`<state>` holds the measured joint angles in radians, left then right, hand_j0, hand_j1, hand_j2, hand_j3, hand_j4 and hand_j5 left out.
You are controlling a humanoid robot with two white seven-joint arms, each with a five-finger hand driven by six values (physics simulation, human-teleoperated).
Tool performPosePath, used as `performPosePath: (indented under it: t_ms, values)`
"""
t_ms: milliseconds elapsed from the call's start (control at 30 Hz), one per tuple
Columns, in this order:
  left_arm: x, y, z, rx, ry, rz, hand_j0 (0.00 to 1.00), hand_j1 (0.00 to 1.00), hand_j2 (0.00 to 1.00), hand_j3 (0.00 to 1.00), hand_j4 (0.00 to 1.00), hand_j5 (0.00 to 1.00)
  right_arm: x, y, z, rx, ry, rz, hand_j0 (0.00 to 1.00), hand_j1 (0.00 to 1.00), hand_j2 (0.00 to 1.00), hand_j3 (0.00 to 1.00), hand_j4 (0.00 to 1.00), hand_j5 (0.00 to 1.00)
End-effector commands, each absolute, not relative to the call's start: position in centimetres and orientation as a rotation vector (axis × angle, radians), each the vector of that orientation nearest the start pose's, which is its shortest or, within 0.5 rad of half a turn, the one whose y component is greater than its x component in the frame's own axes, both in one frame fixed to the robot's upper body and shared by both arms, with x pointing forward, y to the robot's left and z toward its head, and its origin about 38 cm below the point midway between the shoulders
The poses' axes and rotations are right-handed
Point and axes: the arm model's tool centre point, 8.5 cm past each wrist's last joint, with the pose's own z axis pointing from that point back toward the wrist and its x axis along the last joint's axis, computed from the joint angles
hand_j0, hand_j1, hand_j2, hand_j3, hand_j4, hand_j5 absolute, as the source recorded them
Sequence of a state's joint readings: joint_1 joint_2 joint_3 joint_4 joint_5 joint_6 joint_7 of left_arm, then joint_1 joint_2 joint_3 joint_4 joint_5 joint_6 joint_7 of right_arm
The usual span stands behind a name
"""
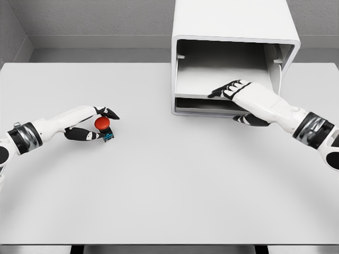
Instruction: Slide open multi-storey tabletop storage cabinets and put open load switch and slide close multi-storey tabletop storage cabinets
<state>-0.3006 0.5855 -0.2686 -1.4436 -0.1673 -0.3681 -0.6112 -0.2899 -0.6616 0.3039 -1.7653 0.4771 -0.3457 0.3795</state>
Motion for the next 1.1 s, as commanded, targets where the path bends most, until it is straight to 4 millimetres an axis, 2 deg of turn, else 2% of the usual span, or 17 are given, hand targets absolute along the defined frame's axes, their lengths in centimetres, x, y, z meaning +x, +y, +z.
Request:
performPosePath:
  t_ms: [0, 767, 1067]
  values:
    - [41.0, 30.4, 14.2, 0.086, -1.493, -1.44, 0.65, 0.65, 0.65, 0.65, 0.65, 0.65, 38.6, -26.1, 21.5, -0.501, -1.708, 1.715, 0.83, 0.83, 0.83, 0.83, 0.83, 0.83]
    - [40.8, 30.3, 14.0, 0.08, -1.493, -1.44, 0.46, 0.46, 0.46, 0.46, 0.46, 0.46, 37.5, -25.4, 22.1, -0.436, -1.825, 1.825, 0.84, 0.84, 0.84, 0.84, 0.84, 0.84]
    - [40.8, 30.2, 14.2, 0.083, -1.498, -1.441, 0.43, 0.43, 0.43, 0.43, 0.43, 0.43, 37.8, -26.3, 23.6, -0.46, -1.866, 1.769, 0.87, 0.87, 0.87, 0.87, 0.87, 0.87]
